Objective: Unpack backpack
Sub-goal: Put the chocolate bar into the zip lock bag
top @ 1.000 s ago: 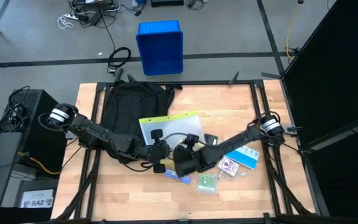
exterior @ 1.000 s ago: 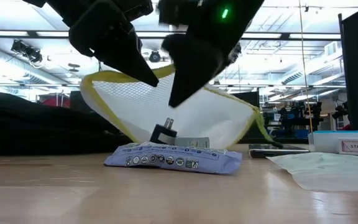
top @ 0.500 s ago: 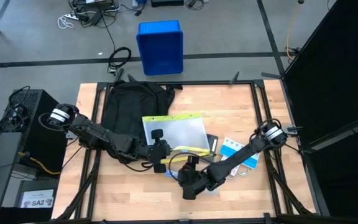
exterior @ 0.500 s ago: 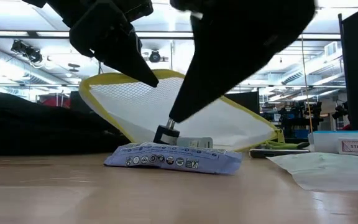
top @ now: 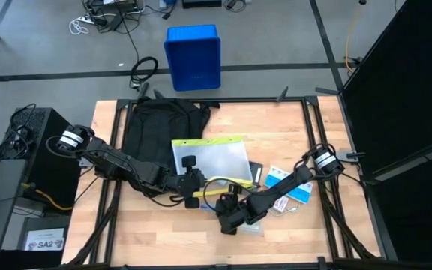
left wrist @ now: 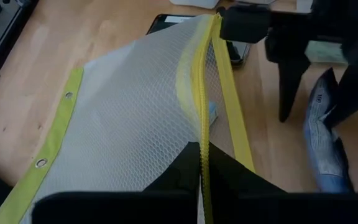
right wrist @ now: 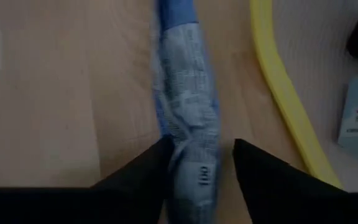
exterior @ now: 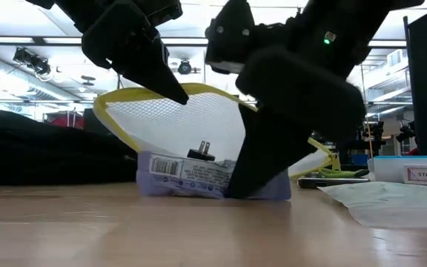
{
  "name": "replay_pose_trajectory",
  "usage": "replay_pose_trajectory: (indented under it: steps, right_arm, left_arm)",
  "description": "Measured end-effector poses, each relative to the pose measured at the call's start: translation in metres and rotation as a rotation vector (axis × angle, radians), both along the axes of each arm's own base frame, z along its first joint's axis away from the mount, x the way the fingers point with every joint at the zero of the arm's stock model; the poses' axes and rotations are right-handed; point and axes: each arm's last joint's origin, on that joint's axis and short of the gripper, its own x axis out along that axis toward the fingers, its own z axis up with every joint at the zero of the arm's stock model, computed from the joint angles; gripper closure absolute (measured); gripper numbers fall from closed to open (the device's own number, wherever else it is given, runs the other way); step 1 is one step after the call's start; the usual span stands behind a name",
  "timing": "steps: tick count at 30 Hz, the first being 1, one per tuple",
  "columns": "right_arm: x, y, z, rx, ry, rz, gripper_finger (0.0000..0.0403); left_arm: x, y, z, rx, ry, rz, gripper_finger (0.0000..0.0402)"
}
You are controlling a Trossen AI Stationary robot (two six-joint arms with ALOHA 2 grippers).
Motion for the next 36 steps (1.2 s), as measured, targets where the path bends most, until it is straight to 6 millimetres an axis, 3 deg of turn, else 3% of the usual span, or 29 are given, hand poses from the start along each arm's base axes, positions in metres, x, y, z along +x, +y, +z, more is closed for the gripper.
replay_pose_trajectory:
  steps: [5, 7, 12, 24, 36]
  right_arm:
    - [0.000, 0.001, 0.001, -0.011, 0.003, 0.025, 0.0363]
    - [-0.001, 0.002, 0.001, -0.017, 0.003, 0.038, 0.0386]
    - [-0.001, 0.003, 0.004, -0.033, -0.015, 0.036, 0.0381]
    - [-0.001, -0.006, 0.035, -0.149, -0.148, -0.056, 0.0398]
    - [0.003, -0.055, 0.031, -0.226, -0.034, -0.231, 0.0402]
  left_arm:
    - [0.000, 0.000, 0.000, 0.000, 0.000, 0.000, 0.0402]
    - [0.000, 0.000, 0.000, 0.000, 0.000, 0.000, 0.0402]
    - [0.000, 0.000, 0.000, 0.000, 0.000, 0.000, 0.0402]
    - [0.000, 0.000, 0.000, 0.000, 0.001, 0.000, 0.0402]
    - [0.000, 0.000, 0.000, -0.001, 0.004, -0.002, 0.0402]
